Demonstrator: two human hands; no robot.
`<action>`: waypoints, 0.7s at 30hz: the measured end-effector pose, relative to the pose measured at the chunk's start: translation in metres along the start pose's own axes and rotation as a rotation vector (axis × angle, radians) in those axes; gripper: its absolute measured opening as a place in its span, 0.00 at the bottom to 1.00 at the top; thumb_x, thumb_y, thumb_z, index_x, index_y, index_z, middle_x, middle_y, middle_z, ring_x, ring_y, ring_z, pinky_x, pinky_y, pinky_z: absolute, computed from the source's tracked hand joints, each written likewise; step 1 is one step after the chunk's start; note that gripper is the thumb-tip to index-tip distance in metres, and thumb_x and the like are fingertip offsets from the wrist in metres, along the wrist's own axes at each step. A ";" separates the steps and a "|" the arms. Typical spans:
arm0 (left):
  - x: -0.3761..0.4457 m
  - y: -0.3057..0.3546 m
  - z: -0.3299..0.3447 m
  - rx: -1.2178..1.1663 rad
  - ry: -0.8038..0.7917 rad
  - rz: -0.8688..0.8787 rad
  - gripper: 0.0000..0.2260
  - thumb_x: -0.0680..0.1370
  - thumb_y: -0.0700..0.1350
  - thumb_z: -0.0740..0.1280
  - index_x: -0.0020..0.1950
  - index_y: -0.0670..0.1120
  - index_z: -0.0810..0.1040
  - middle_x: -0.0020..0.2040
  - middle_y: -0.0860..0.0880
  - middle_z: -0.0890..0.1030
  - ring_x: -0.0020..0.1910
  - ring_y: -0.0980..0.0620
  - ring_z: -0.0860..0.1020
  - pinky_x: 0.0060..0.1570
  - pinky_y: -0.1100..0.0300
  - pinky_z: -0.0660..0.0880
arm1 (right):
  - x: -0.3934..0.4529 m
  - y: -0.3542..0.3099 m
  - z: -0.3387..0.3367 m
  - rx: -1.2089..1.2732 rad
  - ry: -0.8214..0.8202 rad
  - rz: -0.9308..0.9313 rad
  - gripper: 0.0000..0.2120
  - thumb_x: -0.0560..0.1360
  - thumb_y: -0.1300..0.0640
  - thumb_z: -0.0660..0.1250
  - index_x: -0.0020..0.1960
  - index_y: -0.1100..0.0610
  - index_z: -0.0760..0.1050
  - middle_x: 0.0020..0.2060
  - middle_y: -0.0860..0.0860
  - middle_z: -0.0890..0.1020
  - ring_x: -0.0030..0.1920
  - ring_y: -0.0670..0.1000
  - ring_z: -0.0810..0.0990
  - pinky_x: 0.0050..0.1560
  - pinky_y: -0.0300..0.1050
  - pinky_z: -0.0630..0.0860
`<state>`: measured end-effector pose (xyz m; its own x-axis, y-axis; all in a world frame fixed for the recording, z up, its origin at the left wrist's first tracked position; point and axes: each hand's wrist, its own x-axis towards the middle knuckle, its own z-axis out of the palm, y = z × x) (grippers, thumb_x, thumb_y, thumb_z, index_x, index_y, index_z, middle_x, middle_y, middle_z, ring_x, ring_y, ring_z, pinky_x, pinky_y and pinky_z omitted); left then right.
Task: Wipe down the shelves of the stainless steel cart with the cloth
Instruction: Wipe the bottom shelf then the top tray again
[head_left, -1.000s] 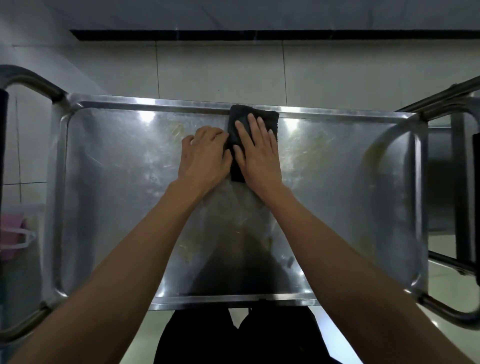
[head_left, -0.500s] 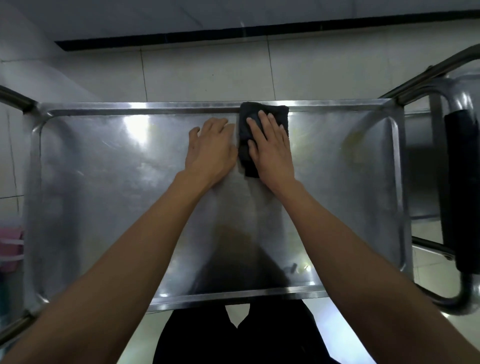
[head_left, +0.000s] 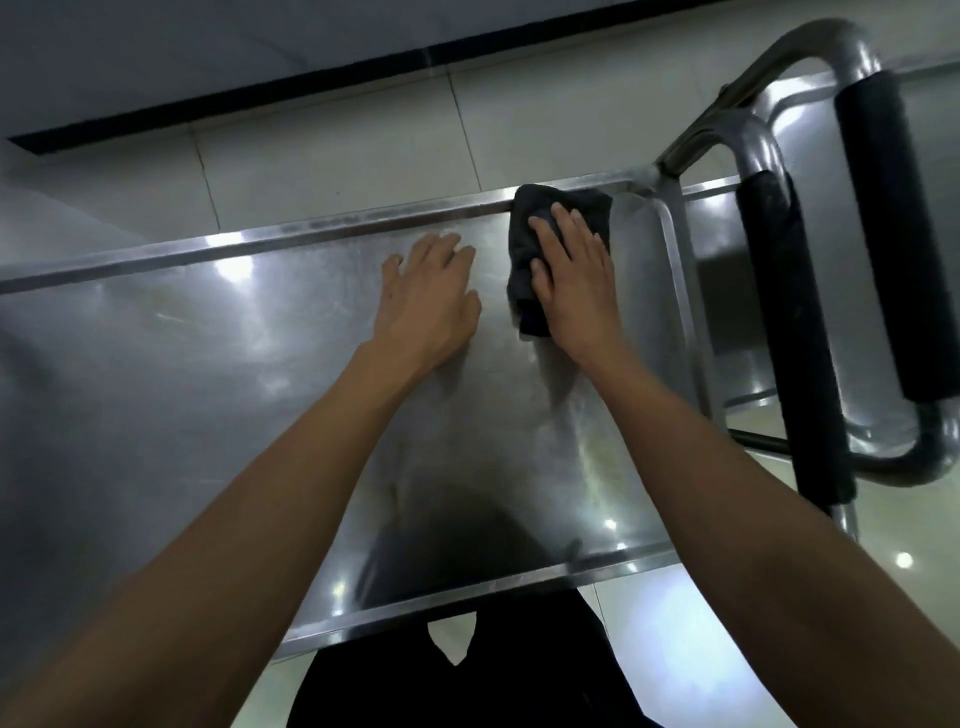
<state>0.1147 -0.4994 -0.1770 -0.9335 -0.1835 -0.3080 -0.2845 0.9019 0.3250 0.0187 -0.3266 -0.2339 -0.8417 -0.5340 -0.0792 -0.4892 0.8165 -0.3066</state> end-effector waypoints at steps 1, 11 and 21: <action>0.002 0.007 0.003 0.003 0.000 0.009 0.22 0.81 0.48 0.60 0.75 0.44 0.68 0.77 0.44 0.65 0.77 0.44 0.60 0.73 0.38 0.59 | 0.000 0.012 -0.005 0.003 0.002 0.017 0.24 0.84 0.51 0.54 0.79 0.52 0.62 0.80 0.52 0.59 0.80 0.54 0.55 0.79 0.54 0.52; 0.005 0.039 0.025 0.133 -0.022 -0.047 0.18 0.80 0.47 0.60 0.69 0.44 0.73 0.72 0.45 0.69 0.72 0.45 0.67 0.71 0.37 0.55 | -0.006 0.069 -0.028 0.045 0.047 0.077 0.22 0.84 0.52 0.54 0.77 0.52 0.63 0.79 0.52 0.60 0.80 0.54 0.55 0.78 0.52 0.55; 0.002 0.036 0.025 0.138 -0.042 -0.023 0.20 0.80 0.48 0.60 0.71 0.44 0.72 0.75 0.45 0.67 0.74 0.45 0.65 0.72 0.36 0.54 | -0.066 0.064 -0.025 -0.013 0.002 0.083 0.22 0.85 0.52 0.53 0.78 0.51 0.61 0.80 0.51 0.58 0.80 0.53 0.52 0.79 0.56 0.54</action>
<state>0.1077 -0.4573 -0.1886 -0.9163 -0.1911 -0.3520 -0.2707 0.9432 0.1924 0.0366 -0.2334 -0.2246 -0.8801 -0.4636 -0.1022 -0.4201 0.8609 -0.2870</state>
